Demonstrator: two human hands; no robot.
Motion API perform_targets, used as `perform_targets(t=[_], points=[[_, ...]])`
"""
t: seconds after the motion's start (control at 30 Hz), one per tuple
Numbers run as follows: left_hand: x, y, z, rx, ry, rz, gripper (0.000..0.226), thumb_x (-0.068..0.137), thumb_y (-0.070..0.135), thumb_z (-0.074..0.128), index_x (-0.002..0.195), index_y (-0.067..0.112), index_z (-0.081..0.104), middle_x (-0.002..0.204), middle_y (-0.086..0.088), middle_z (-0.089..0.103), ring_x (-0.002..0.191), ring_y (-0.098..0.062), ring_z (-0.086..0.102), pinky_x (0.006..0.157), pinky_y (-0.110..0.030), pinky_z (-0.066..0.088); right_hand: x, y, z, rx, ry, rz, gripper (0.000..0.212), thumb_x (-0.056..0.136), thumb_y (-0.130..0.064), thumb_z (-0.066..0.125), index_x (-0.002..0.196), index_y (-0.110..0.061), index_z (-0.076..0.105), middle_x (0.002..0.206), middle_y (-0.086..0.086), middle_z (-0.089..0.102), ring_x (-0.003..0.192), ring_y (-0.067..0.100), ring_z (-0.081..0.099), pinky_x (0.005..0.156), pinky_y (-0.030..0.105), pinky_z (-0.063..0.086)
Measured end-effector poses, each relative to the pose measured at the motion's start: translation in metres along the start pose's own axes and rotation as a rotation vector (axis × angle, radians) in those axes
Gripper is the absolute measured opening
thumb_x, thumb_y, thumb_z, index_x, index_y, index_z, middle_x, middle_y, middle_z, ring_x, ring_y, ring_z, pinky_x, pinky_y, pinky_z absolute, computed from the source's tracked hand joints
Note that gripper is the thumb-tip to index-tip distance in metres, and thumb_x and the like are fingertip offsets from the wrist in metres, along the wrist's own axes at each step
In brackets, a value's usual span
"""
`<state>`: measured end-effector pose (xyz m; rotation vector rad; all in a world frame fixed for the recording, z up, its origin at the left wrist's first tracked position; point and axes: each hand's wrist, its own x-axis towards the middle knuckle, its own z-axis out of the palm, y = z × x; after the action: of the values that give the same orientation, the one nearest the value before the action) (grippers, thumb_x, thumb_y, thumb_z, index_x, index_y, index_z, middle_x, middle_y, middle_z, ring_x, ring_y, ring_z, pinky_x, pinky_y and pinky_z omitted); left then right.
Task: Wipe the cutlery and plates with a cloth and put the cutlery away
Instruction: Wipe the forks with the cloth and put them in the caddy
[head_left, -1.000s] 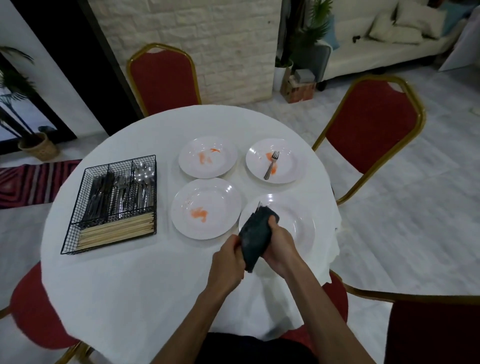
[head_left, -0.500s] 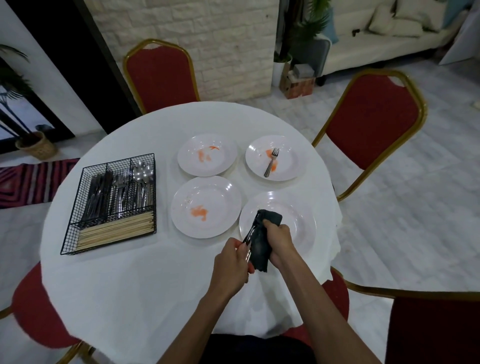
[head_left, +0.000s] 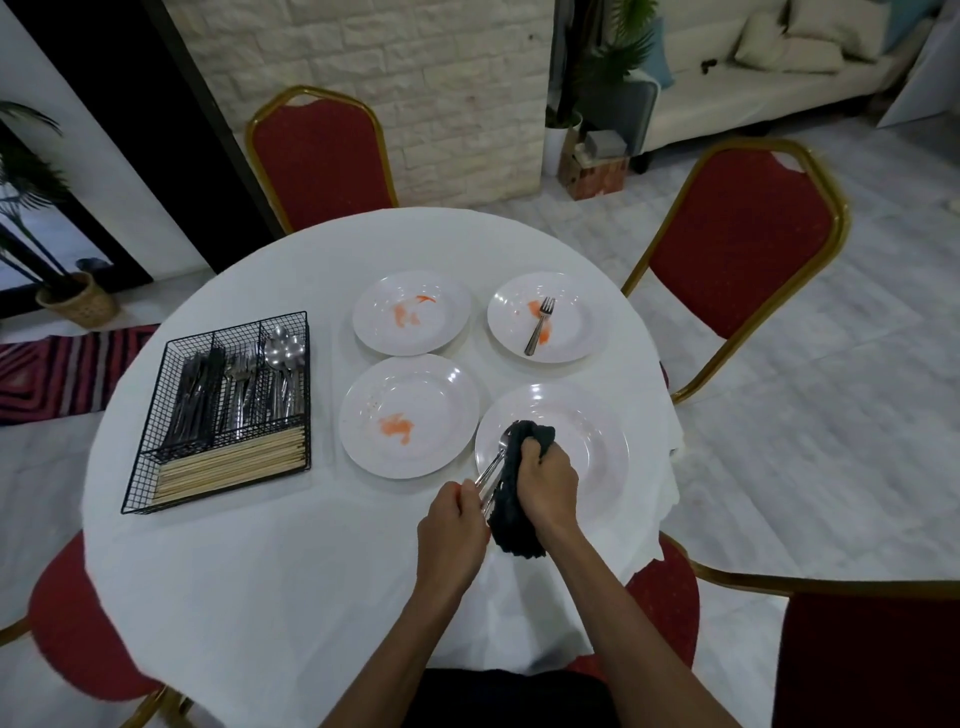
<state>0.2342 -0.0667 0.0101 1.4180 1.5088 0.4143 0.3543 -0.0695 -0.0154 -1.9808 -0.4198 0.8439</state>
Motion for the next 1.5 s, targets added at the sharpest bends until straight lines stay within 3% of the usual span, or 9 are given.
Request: perform_targets(t=[0.23, 0.47, 0.63, 0.9, 1.03, 1.13, 1.23, 1.37, 1.5], points=[[-0.004, -0.007, -0.003, 0.057, 0.026, 0.06, 0.038, 0.104, 0.038, 0.037, 0.085, 0.007, 0.048, 0.07, -0.013, 0.063, 0.055, -0.02, 0.053, 0.058, -0.042, 0.049, 0.006, -0.003, 0.002, 0.219, -0.05, 0.161, 0.025, 0.09, -0.01, 0.049, 0.114, -0.003, 0.05, 0.097, 0.01, 0.062, 0.084, 0.025, 0.063, 0.078, 0.041, 0.056], [-0.006, -0.007, -0.015, 0.13, 0.021, 0.131, 0.027, 0.104, 0.03, 0.045, 0.089, 0.011, 0.054, 0.074, -0.008, 0.068, 0.063, -0.02, 0.06, 0.056, -0.029, 0.042, 0.015, -0.011, -0.007, 0.188, 0.078, 0.157, 0.024, 0.1, -0.018, 0.054, 0.119, -0.009, 0.045, 0.102, 0.005, 0.059, 0.09, 0.023, 0.058, 0.077, 0.032, 0.043], [-0.009, -0.013, -0.033, -0.088, -0.018, 0.019, 0.025, 0.103, 0.029, 0.049, 0.088, 0.012, 0.059, 0.07, 0.001, 0.062, 0.053, -0.008, 0.051, 0.052, -0.025, 0.04, 0.032, -0.012, -0.021, 0.34, 0.201, 0.279, 0.032, 0.102, -0.019, 0.052, 0.13, -0.004, 0.048, 0.117, 0.01, 0.06, 0.102, 0.028, 0.059, 0.089, 0.037, 0.05], [0.001, 0.002, -0.061, -0.517, -0.224, -0.396, 0.022, 0.103, 0.015, 0.041, 0.084, 0.012, 0.053, 0.05, 0.004, 0.029, 0.044, -0.011, 0.024, 0.044, -0.024, 0.022, -0.012, -0.023, 0.026, 0.894, -0.435, 0.454, 0.055, 0.103, -0.055, 0.044, 0.129, -0.009, 0.059, 0.122, 0.023, 0.07, 0.109, 0.038, 0.07, 0.096, 0.049, 0.055], [0.007, -0.002, -0.078, -0.686, -0.382, -0.547, 0.027, 0.092, 0.013, 0.036, 0.066, 0.019, 0.041, 0.047, 0.007, 0.019, 0.04, -0.01, 0.017, 0.041, -0.022, 0.015, -0.024, -0.034, 0.045, 0.961, -0.571, 0.527, 0.054, 0.1, -0.052, 0.052, 0.136, -0.012, 0.052, 0.132, 0.023, 0.065, 0.119, 0.037, 0.066, 0.099, 0.049, 0.051], [0.012, -0.002, -0.092, -0.79, -0.53, -0.614, 0.027, 0.085, 0.017, 0.036, 0.059, 0.023, 0.035, 0.043, 0.009, 0.02, 0.038, -0.009, 0.015, 0.044, -0.023, 0.012, -0.027, -0.037, 0.058, 0.903, -0.575, 0.528, 0.049, 0.1, -0.037, 0.061, 0.132, -0.001, 0.058, 0.107, 0.017, 0.074, 0.098, 0.03, 0.072, 0.086, 0.043, 0.059], [0.018, -0.007, -0.1, -0.755, -0.478, -0.574, 0.037, 0.099, 0.03, 0.035, 0.063, 0.022, 0.036, 0.046, 0.008, 0.023, 0.04, -0.009, 0.017, 0.045, -0.023, 0.016, -0.029, -0.047, 0.073, 0.754, -0.482, 0.405, 0.032, 0.102, -0.019, 0.058, 0.122, 0.005, 0.061, 0.08, 0.019, 0.071, 0.073, 0.032, 0.07, 0.069, 0.041, 0.061], [0.019, -0.008, -0.112, -0.416, -0.241, -0.263, 0.057, 0.101, 0.063, 0.025, 0.079, 0.021, 0.055, 0.052, 0.006, 0.035, 0.045, -0.01, 0.029, 0.046, -0.024, 0.027, -0.031, -0.06, 0.096, 0.49, -0.396, 0.211, 0.021, 0.103, -0.016, 0.057, 0.114, -0.003, 0.068, 0.085, 0.016, 0.077, 0.074, 0.026, 0.076, 0.064, 0.032, 0.061], [0.027, -0.019, -0.124, -0.065, -0.156, -0.03, 0.046, 0.102, 0.058, 0.03, 0.084, 0.025, 0.056, 0.067, 0.008, 0.054, 0.058, -0.006, 0.046, 0.057, -0.023, 0.039, -0.032, -0.073, 0.118, 0.358, -0.445, 0.154, 0.019, 0.105, -0.017, 0.053, 0.113, -0.009, 0.067, 0.091, 0.015, 0.077, 0.08, 0.029, 0.078, 0.073, 0.038, 0.062]])
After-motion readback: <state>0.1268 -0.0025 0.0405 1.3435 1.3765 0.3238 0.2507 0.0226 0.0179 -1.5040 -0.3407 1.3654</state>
